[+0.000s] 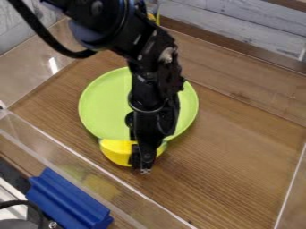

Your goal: Put the banana in the green plate

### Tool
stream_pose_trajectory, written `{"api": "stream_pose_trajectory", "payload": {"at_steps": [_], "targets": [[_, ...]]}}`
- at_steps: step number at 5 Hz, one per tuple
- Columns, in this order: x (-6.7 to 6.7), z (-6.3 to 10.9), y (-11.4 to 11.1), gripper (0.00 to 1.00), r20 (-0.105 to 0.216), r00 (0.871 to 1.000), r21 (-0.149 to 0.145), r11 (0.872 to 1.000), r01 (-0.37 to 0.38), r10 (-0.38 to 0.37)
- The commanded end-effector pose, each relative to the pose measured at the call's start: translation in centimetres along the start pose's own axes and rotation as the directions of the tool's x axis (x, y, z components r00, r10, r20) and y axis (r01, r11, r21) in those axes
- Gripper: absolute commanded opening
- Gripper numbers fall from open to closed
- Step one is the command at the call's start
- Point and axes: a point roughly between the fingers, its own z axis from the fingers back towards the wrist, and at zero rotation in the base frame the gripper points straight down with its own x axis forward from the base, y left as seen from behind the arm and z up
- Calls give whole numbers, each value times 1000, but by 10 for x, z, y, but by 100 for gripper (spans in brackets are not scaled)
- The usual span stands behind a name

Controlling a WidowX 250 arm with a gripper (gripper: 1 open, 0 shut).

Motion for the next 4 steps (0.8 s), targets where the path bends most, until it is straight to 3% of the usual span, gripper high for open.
{"api": "stream_pose_trajectory", "payload": {"at_steps": [1, 4], "targets": [[7, 17, 10, 0, 45, 999, 50, 999, -7, 5], [6, 24, 12, 0, 43, 998, 50, 998, -36, 34]]}}
